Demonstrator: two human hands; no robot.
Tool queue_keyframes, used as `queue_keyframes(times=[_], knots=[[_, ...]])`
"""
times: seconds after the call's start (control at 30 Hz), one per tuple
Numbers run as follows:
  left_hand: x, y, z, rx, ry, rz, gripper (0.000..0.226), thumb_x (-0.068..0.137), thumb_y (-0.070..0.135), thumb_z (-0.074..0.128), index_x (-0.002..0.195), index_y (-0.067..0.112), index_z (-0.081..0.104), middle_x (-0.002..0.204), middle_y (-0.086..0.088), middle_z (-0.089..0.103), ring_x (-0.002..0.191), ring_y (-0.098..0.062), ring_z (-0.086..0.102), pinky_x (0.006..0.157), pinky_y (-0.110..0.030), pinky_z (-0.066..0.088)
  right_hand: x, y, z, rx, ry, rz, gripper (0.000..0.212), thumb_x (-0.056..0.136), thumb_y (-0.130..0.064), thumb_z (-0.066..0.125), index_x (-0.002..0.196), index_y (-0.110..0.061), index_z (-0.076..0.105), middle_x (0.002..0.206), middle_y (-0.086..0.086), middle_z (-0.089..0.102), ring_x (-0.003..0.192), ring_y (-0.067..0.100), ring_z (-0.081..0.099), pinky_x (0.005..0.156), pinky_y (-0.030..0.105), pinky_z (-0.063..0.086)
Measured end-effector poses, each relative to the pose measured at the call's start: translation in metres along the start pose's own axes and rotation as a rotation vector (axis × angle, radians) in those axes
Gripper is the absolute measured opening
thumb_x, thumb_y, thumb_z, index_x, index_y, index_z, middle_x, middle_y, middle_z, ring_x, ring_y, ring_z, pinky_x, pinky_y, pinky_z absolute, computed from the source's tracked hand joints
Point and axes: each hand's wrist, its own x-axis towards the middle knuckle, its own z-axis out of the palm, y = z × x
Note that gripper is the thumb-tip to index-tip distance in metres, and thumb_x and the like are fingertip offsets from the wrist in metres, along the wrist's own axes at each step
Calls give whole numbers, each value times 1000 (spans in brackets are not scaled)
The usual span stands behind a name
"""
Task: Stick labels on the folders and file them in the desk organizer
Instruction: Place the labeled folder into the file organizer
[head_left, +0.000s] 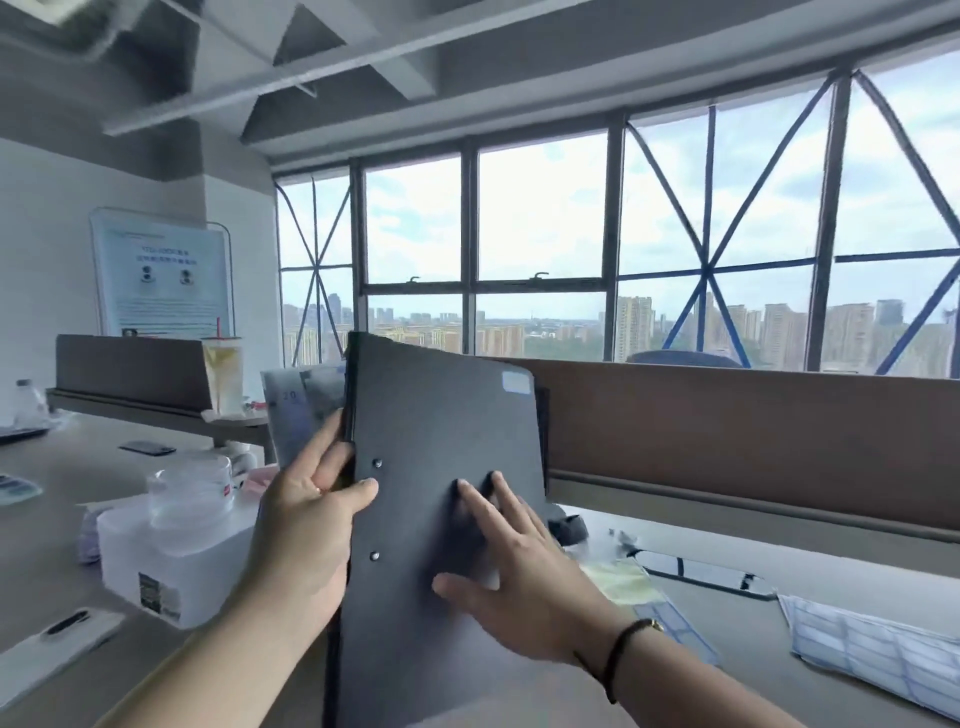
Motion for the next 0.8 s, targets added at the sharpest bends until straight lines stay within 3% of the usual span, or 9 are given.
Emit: queue_keyframes(times=[0.13, 0.27, 0.43, 0.6, 0.73, 0.8], knots=[[33, 5, 14, 4, 108, 165, 68, 88, -23, 47, 135, 25, 56, 120, 1, 71, 114, -16, 65, 97, -33, 53, 58, -14, -12, 137, 89, 6, 95, 80, -75, 54, 152, -53, -4, 164, -16, -10, 152, 9, -2, 122, 34, 16], [59, -1, 24, 84, 153, 300, 68, 87, -20, 52, 129, 34, 54, 111, 2, 74, 103, -9, 69, 88, -24, 53, 98, -19, -19, 247, 102, 12, 96, 76, -76, 57, 148, -60, -4, 164, -20, -7, 151, 8, 8, 116, 37, 32], [86, -11, 23, 78, 185, 316, 66, 90, -17, 51, 125, 39, 52, 102, 8, 76, 94, -2, 70, 76, -14, 52, 123, -9, -16, 248, 96, -22, 98, 77, -65, 65, 150, -57, 0, 165, -16, -3, 152, 9, 9, 120, 35, 23], [101, -14, 22, 97, 193, 338, 65, 90, -16, 52, 127, 38, 51, 105, 6, 76, 91, -5, 70, 75, -14, 51, 136, -8, -17, 233, 105, -43, 97, 78, -68, 63, 149, -58, -1, 165, -18, -5, 153, 16, -2, 122, 37, 16], [98, -12, 23, 91, 210, 384, 66, 89, -14, 53, 130, 38, 51, 112, -1, 73, 89, -9, 69, 79, -22, 49, 136, -14, -20, 257, 101, -66, 94, 79, -71, 61, 149, -59, -1, 164, -20, -6, 153, 17, -8, 121, 37, 12], [91, -6, 24, 81, 203, 404, 65, 90, -16, 52, 133, 33, 49, 111, -1, 72, 87, -6, 68, 79, -16, 50, 132, -16, -20, 284, 111, -96, 94, 78, -71, 62, 149, -60, 0, 164, -19, -5, 153, 11, -5, 122, 33, 13]])
